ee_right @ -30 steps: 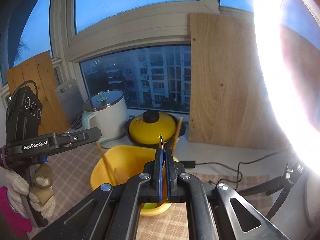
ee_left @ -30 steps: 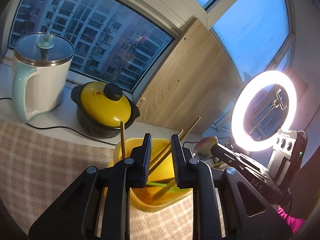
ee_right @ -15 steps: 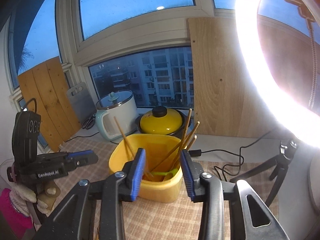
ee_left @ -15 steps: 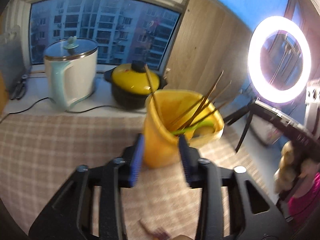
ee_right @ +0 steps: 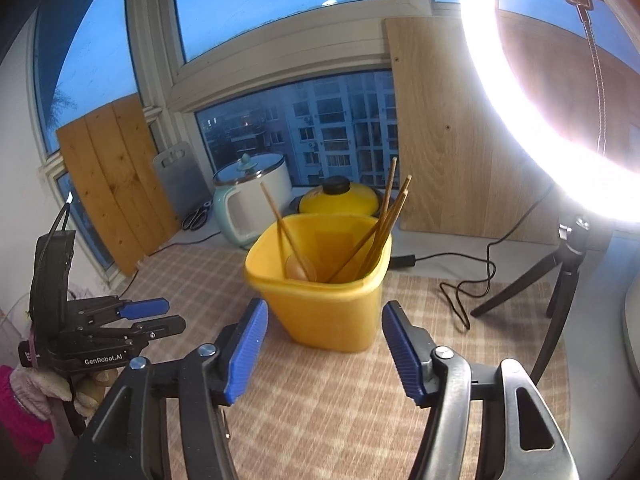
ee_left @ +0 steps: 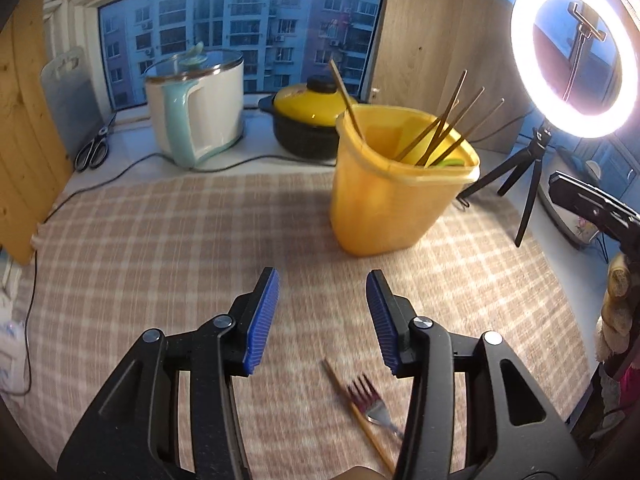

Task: Organize utensils
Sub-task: 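Move both open grippers back toward the fork and last chopstick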

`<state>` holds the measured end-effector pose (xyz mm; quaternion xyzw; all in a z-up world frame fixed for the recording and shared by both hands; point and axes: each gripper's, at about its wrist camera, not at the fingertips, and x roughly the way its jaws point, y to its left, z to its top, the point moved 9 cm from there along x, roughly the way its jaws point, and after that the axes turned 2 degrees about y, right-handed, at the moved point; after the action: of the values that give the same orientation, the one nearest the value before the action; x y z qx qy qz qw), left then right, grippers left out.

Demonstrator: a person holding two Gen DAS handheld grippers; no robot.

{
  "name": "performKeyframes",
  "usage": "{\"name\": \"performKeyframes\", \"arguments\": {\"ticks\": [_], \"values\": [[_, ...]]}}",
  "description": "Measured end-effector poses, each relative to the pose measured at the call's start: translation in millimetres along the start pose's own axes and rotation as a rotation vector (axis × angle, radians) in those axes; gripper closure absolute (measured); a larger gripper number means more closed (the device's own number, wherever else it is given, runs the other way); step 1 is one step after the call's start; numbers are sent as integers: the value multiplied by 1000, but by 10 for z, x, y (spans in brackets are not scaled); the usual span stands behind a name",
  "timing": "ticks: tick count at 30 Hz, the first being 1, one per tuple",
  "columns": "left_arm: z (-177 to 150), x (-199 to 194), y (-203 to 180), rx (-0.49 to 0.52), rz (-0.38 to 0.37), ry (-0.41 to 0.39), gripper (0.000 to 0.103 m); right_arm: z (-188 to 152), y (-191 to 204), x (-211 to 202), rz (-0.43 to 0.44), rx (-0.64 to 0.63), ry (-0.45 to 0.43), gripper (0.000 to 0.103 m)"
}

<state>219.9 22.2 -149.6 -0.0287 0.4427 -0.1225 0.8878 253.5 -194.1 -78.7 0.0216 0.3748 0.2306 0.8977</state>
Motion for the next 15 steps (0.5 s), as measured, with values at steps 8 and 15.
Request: {"name": "performKeyframes", "arguments": {"ticks": [8, 15], "values": [[-441, -71, 38, -45, -23, 56, 57, -383, 265, 154, 114, -59, 128, 31], [-893, -139, 69, -88, -32, 116, 57, -870, 617, 514, 295, -142, 306, 39]]}}
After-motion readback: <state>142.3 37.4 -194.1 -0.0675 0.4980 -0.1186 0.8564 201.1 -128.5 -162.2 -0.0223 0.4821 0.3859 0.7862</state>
